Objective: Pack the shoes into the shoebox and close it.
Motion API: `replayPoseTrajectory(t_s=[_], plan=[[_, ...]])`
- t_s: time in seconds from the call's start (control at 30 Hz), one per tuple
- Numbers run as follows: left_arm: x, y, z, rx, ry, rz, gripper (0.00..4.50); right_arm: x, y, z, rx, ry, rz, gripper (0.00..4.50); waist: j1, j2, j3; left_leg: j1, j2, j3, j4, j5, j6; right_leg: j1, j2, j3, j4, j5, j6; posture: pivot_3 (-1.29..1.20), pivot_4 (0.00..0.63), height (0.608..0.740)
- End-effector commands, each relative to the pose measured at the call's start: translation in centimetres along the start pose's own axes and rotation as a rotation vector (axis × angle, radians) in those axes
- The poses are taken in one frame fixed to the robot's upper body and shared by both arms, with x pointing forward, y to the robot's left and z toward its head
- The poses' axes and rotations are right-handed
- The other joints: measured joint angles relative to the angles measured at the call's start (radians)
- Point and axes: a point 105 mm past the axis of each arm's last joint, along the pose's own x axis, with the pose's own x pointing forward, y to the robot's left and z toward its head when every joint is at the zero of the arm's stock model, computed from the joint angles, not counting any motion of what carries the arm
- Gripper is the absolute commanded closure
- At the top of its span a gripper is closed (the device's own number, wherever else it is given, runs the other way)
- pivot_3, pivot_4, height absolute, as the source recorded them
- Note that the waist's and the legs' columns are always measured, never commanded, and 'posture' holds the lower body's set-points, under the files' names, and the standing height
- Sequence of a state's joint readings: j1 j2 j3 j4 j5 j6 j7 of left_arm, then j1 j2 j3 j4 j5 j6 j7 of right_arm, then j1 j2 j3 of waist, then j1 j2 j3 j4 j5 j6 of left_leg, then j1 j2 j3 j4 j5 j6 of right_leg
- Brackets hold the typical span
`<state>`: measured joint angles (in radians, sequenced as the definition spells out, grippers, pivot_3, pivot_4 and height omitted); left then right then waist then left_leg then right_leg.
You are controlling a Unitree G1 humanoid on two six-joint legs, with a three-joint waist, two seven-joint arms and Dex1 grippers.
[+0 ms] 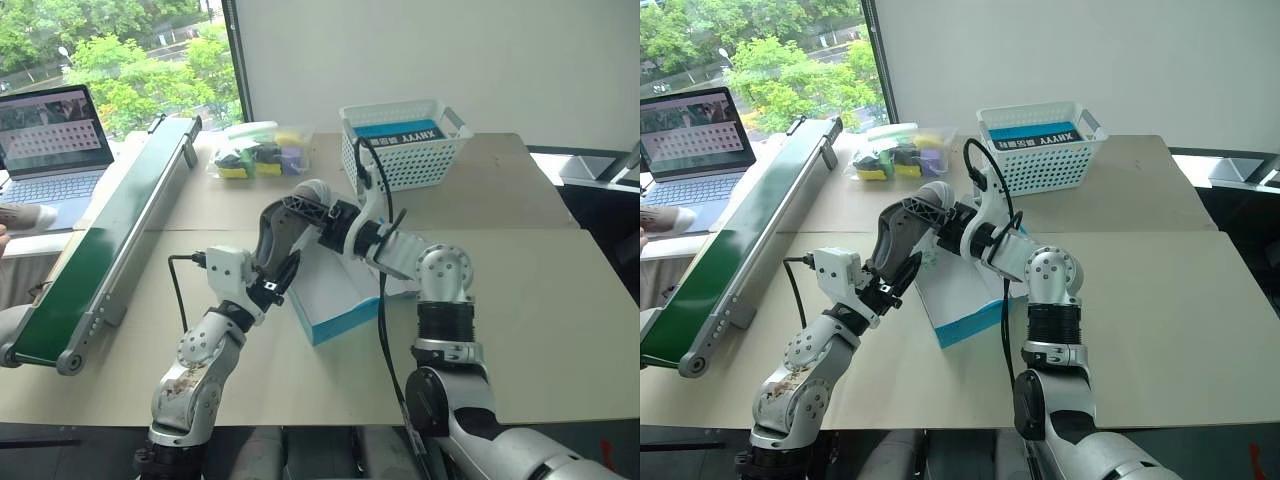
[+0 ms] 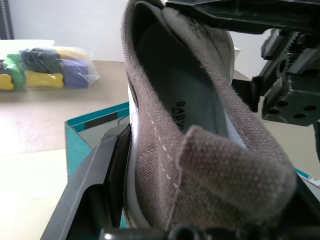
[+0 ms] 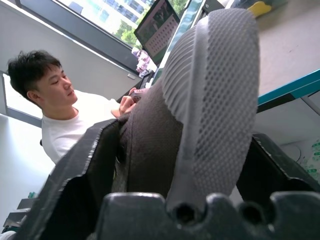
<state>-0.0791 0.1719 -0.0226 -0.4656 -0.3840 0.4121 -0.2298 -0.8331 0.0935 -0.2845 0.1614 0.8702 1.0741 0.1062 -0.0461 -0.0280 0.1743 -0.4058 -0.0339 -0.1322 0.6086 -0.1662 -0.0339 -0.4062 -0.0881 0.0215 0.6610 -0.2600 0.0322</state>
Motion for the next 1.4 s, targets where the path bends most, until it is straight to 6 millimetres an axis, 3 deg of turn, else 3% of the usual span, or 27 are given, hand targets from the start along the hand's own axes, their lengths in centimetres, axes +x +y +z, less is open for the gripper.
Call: replayPoseTrajectory(t_s=[0.03, 0.2, 0.23, 0.3, 0.37, 0.4, 0.43, 0.47, 0.63, 0.83, 1.03, 1.4], plan=[[0.2, -1.0, 1.8, 0.014, -0.067, -0.042, 1.9, 1.8, 4.9, -0.1, 0.012, -0.027, 0.166, 2.37, 0.0, 0.0, 0.0, 0.0, 0.0, 0.0, 0.0, 0.0, 0.0, 0.0, 0.0, 0.0, 0.0, 0.0, 0.0, 0.0, 0.15, 0.729], [0.3, -0.7, 1.3, 0.042, -0.041, -0.024, 1.9, 1.9, 5.1, -0.4, 0.003, -0.005, 0.168, 3.98, 0.001, 0.0, 0.0, 0.0, 0.0, 0.0, 0.0, 0.0, 0.0, 0.0, 0.0, 0.0, 0.0, 0.0, 0.0, 0.0, 0.15, 0.729], [0.4, -0.6, 1.3, 0.062, -0.038, -0.021, 1.9, 1.9, 5.2, -0.6, -0.003, 0.005, 0.17, 4.06, 0.002, 0.0, 0.0, 0.0, 0.0, 0.0, 0.0, 0.0, 0.0, 0.0, 0.0, 0.0, 0.0, 0.0, 0.0, 0.0, 0.15, 0.729], [0.4, -0.7, 1.4, 0.074, -0.049, -0.025, 1.9, 1.9, 5.3, -0.6, -0.006, 0.006, 0.168, 4.06, 0.001, 0.0, 0.0, 0.0, 0.0, 0.0, 0.0, 0.0, 0.0, 0.0, 0.0, 0.0, 0.0, 0.0, 0.0, 0.0, 0.15, 0.729], [0.4, -1.1, 1.0, 0.119, -0.021, -0.056, 1.06, 1.8, 5.0, 0.1, -0.009, -0.029, 0.141, 4.06, 0.0, 0.0, 0.0, 0.0, 0.0, 0.0, 0.0, 0.0, 0.0, 0.0, 0.0, 0.0, 0.0, 0.0, 0.0, 0.0, 0.15, 0.729], [0.4, -1.3, 0.6, 0.141, 0.001, -0.075, 0.97, 1.8, 4.7, 0.6, -0.014, -0.048, 0.118, 4.06, 0.0, 0.0, 0.0, 0.0, 0.0, 0.0, 0.0, 0.0, 0.0, 0.0, 0.0, 0.0, 0.0, 0.0, 0.0, 0.0, 0.15, 0.729], [0.4, -1.7, 0.1, 0.16, 0.027, -0.097, 0.55, 1.7, 4.3, 1.2, -0.024, -0.069, 0.088, 4.06, 0.0, 0.0, 0.0, 0.0, 0.0, 0.0, 0.0, 0.0, 0.0, 0.0, 0.0, 0.0, 0.0, 0.0, 0.0, 0.0, 0.15, 0.729], [0.1, -2.0, -0.2, 0.165, 0.042, -0.124, 0.19, 1.5, 3.3, 2.5, -0.11, -0.088, 0.014, 4.06, 0.001, 0.001, 0.0, 0.0, 0.0, 0.0, 0.0, 0.0, 0.0, 0.0, 0.0, 0.0, 0.0, 0.0, 0.0, 0.0, 0.15, 0.729], [-0.8, -2.7, -0.9, 0.179, 0.072, -0.186, 0.19, 0.3, 0.4, 6.5, -0.471, -0.061, -0.219, 4.06, 0.007, 0.005, 0.003, 0.0, 0.0, 0.001, 0.0, 0.0, 0.0, -0.001, 0.0, 0.001, 0.0, 0.0, 0.0, 0.0, 0.15, 0.729], [-0.9, -2.8, -1.2, 0.18, 0.081, -0.194, 0.19, 0.0, -0.5, 8.1, -0.596, 0.07, -0.27, 4.06, -0.001, 0.005, 0.003, -0.002, -0.001, 0.001, -0.001, 0.0, 0.001, 0.0, -0.001, 0.001, -0.003, 0.0, 0.001, 0.0, 0.15, 0.729], [-0.8, -2.8, -1.2, 0.173, 0.076, -0.189, 0.19, -0.2, -2.0, 5.5, -0.68, 0.384, -0.278, 4.06, -0.004, 0.008, 0.005, -0.001, 0.0, 0.001, 0.0, 0.0, 0.001, -0.001, 0.0, 0.001, -0.002, 0.0, 0.001, 0.0, 0.15, 0.729], [-0.9, -2.9, -1.2, 0.171, 0.071, -0.185, 0.19, 0.2, -8.3, 2.3, -0.848, 0.613, -0.421, 4.06, 0.001, 0.008, 0.005, -0.001, -0.001, 0.001, 0.0, 0.0, 0.001, -0.001, -0.001, 0.001, -0.002, 0.0, 0.001, 0.0, 0.15, 0.729]])
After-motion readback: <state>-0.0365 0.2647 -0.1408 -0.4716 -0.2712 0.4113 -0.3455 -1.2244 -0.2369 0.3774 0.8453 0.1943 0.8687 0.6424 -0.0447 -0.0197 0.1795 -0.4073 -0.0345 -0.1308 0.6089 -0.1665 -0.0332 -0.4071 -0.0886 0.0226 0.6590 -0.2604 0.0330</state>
